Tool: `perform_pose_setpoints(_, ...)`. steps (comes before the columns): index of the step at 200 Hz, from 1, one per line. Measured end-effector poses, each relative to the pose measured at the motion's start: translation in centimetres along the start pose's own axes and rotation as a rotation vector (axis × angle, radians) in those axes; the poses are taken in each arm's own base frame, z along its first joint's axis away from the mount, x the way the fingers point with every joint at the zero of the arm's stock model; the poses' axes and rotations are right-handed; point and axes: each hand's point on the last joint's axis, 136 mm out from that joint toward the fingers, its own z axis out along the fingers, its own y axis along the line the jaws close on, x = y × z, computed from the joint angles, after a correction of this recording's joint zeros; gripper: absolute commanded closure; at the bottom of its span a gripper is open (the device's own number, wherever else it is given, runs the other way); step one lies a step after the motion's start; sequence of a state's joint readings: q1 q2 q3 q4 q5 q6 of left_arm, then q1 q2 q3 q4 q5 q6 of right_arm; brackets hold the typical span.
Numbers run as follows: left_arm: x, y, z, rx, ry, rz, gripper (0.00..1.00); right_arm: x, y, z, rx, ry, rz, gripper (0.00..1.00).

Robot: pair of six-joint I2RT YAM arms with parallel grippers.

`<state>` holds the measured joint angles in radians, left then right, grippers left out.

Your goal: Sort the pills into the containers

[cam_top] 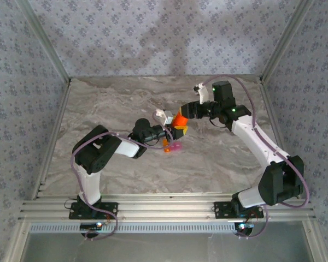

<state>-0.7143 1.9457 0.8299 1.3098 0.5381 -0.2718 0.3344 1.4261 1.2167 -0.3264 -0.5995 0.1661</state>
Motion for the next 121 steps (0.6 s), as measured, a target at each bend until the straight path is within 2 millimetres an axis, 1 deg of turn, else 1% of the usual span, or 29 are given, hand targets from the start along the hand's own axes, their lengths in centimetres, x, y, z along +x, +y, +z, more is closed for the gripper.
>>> perform_pose_setpoints(29, 0.0, 0.0, 0.0, 0.000, -0.001, 0.000, 1.00, -0.1, 0.1, 0.1, 0.002, -0.001, -0.002, 0.58)
perform_pose_setpoints(50, 0.0, 0.1, 0.0, -0.003, 0.001, -0.003, 1.00, -0.1, 0.1, 0.3, 0.024, -0.004, 0.017, 0.59)
perform_pose_setpoints(63, 0.1, 0.3, -0.1, -0.009, 0.006, -0.008, 1.00, 0.1, 0.0, 0.6, 0.052, -0.017, 0.033, 0.63)
perform_pose_setpoints(121, 1.7, 0.6, -0.5, -0.022, 0.055, -0.037, 1.00, 1.3, -0.6, 1.5, 0.289, -0.128, 0.193, 0.63)
